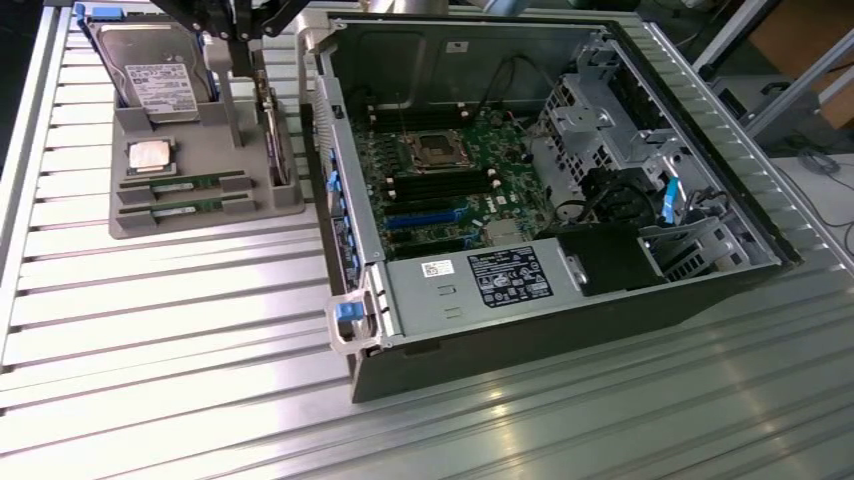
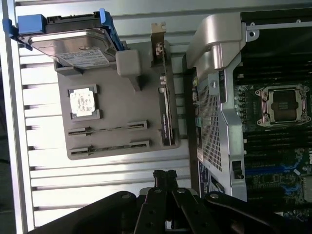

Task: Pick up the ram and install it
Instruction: 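Reach for the ram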

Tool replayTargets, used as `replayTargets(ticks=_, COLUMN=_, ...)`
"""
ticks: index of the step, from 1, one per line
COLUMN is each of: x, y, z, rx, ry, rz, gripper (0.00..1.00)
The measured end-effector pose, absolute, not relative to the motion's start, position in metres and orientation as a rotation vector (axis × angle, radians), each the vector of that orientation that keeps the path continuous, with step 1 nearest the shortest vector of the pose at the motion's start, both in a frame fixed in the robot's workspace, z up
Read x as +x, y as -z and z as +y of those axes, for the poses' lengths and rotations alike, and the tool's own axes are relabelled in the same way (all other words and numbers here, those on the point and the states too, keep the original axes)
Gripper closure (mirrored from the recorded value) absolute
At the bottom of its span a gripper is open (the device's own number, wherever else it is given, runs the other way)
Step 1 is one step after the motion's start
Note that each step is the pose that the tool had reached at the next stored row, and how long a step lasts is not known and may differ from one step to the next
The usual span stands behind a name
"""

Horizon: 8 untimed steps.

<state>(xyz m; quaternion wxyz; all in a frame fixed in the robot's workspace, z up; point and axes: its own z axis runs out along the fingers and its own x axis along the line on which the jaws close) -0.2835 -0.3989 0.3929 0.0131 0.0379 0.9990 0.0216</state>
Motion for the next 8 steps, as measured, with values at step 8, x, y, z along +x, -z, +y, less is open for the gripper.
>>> replayTargets(ticks=8, x=-0.2926, y=-0.3928, z=-0.3989, rx=0.118, ry=-0.067, rz=3.112, gripper=0.90)
